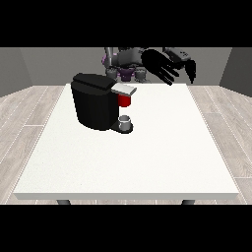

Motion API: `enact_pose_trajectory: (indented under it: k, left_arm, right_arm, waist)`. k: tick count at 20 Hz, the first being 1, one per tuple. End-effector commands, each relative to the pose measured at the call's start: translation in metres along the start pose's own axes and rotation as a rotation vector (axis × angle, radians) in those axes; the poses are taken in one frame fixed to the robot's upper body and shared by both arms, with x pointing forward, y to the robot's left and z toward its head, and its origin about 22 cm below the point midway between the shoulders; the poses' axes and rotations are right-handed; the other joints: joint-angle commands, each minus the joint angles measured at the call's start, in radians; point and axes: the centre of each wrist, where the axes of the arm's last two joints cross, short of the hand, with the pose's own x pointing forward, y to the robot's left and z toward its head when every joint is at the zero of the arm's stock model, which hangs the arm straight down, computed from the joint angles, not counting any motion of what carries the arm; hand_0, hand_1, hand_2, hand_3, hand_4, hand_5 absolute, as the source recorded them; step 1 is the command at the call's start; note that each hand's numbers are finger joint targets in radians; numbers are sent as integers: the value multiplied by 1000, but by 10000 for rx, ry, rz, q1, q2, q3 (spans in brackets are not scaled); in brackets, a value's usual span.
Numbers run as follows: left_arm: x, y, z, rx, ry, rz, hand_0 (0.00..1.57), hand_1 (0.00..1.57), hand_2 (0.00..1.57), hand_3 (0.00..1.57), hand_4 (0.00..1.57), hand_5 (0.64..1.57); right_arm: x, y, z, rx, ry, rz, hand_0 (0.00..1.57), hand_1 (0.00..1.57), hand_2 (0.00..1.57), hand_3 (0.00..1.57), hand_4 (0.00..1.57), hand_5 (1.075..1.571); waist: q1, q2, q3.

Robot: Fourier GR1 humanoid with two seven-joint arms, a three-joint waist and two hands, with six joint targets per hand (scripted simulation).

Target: Insert the coffee pod into the coffee machine and close the lid

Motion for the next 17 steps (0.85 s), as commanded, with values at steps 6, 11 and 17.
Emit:
enact_pose_trajectory:
  k: [6, 11, 17]
  left_arm:
    - [21, -28, -10, -155, -246, -203, 0, 0, 0, 0, 246, 1571]
    - [2, -10, 10, 704, 645, 136, 0, 0, 0, 0, 266, 1571]
    - [-47, 4, 68, 1715, 1602, 590, 0, 0, 0, 0, 266, 1571]
  right_arm:
    - [1, 50, -9, 1138, -2467, -596, 0, 0, 0, 0, 0, 1571]
    - [-12, 96, 7, 2433, -2953, -1162, 0, 0, 0, 0, 0, 1571]
    - [-27, 157, 47, 3878, -2936, -1996, 0, 0, 0, 0, 259, 1571]
  waist:
    - [18, 167, -213]
    - [-927, -669, -216]
    - [-2094, -1807, -222]
